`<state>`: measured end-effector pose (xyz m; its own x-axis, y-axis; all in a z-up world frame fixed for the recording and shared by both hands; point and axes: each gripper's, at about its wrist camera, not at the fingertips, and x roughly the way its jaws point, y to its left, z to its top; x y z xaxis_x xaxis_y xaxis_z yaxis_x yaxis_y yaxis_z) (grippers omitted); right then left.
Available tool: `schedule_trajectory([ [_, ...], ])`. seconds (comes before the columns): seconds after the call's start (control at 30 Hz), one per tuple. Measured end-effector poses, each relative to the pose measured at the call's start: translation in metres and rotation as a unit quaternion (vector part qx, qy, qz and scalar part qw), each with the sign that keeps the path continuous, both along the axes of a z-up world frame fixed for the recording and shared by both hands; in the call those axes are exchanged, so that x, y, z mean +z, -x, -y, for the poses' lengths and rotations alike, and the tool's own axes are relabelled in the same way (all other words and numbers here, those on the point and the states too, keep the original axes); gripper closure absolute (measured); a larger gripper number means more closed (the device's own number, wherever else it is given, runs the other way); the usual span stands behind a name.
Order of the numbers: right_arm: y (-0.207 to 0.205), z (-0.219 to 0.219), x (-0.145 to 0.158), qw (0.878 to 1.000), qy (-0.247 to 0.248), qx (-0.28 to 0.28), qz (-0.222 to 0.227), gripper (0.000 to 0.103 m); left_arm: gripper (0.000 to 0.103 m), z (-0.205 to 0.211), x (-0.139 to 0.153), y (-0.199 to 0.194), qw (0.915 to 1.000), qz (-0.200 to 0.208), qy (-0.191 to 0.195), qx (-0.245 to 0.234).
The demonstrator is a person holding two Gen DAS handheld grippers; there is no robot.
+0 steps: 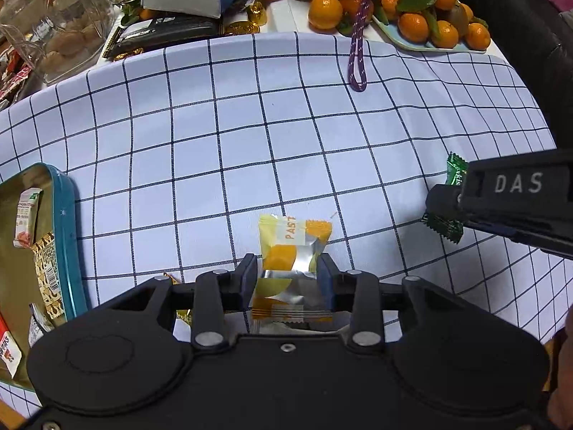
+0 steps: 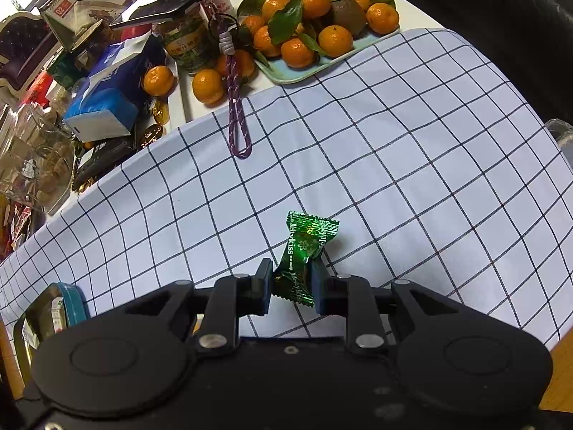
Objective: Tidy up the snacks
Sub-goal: 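Lower the left tool onto the yellow-white PAST packet while the right tool holds the green candy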
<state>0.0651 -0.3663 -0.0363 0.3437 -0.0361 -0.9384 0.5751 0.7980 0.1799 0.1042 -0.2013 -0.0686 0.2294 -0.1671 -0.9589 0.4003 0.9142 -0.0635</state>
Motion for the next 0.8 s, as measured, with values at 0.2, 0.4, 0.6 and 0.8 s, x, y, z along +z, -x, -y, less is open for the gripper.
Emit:
schedule_trajectory([
  [0.2, 0.002, 0.003, 0.0, 1.0, -0.007, -0.002, -0.001, 0.079, 0.056, 0.004, -0.004, -0.003, 1.0, -0.006, -0.006, 0.001],
  [0.4, 0.002, 0.005, -0.001, 1.0, -0.009, -0.004, -0.002, 0.079, 0.052, 0.008, -0.015, -0.004, 0.9997, -0.011, -0.022, 0.003],
  [0.6, 0.003, 0.007, -0.001, 1.0, -0.011, -0.007, -0.002, 0.079, 0.052, 0.012, -0.016, -0.002, 0.9995, -0.007, -0.029, -0.003],
  [0.8, 0.002, 0.004, -0.001, 1.0, -0.013, -0.006, -0.003, 0.079, 0.054, 0.009, -0.016, -0.004, 0.9998, -0.012, -0.018, 0.004],
])
